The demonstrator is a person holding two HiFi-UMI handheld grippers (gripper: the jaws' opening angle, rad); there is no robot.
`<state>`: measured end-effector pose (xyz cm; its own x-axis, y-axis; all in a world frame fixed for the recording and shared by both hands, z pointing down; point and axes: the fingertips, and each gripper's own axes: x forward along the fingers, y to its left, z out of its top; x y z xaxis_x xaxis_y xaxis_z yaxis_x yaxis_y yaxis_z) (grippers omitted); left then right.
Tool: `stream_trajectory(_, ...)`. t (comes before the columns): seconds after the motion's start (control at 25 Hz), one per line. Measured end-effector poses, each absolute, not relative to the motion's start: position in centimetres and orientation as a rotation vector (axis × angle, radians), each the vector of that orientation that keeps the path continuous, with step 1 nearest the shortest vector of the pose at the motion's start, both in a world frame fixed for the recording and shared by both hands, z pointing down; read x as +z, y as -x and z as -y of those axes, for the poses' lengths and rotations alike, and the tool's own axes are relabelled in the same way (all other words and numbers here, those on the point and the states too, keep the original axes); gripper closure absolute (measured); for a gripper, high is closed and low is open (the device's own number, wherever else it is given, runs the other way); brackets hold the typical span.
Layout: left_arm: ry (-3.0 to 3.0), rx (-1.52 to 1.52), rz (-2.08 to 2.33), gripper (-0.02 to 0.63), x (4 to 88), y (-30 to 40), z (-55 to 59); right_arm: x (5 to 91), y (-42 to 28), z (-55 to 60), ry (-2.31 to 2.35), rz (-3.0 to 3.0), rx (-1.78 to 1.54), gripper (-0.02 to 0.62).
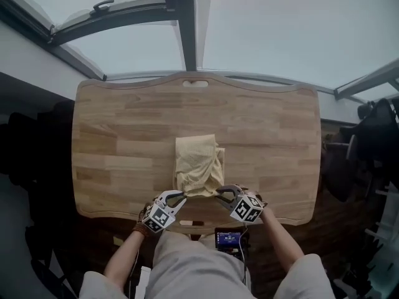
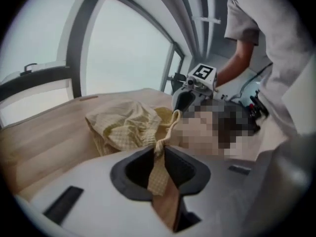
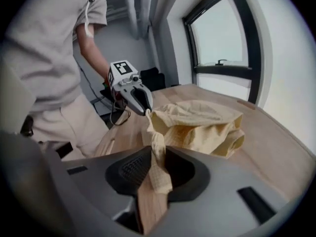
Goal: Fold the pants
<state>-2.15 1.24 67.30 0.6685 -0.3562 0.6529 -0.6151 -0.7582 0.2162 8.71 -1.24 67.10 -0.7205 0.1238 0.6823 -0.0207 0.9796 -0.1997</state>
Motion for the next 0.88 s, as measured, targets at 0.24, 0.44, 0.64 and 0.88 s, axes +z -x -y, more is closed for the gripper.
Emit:
stream_trajectory(0.24, -2.438, 0.77, 0.802, 0.448, 65.5, 4.8, -1.0, 63.6, -8.9, 4.7, 0.094, 2.392, 0.196, 0.42)
stream_trajectory(0.44, -2.417, 0.786, 1.005, 0.465, 66.7, 2.2, 7.0, 65.8, -2.2, 11.4, -0.194, 2.447, 0.199, 0.428)
stream_trajectory(0.64, -2.337, 1.014, 0.922, 0.515, 72.8, 1.3, 5.4, 72.7, -3.3, 9.8, -0.252, 2.298, 0.259, 0.451)
stream_trajectory(0.88, -2.299, 0.981, 0.999, 0.508, 71.5, 1.4, 6.1, 71.5, -3.7, 10.2, -0.286, 2.318, 0.342, 0.453)
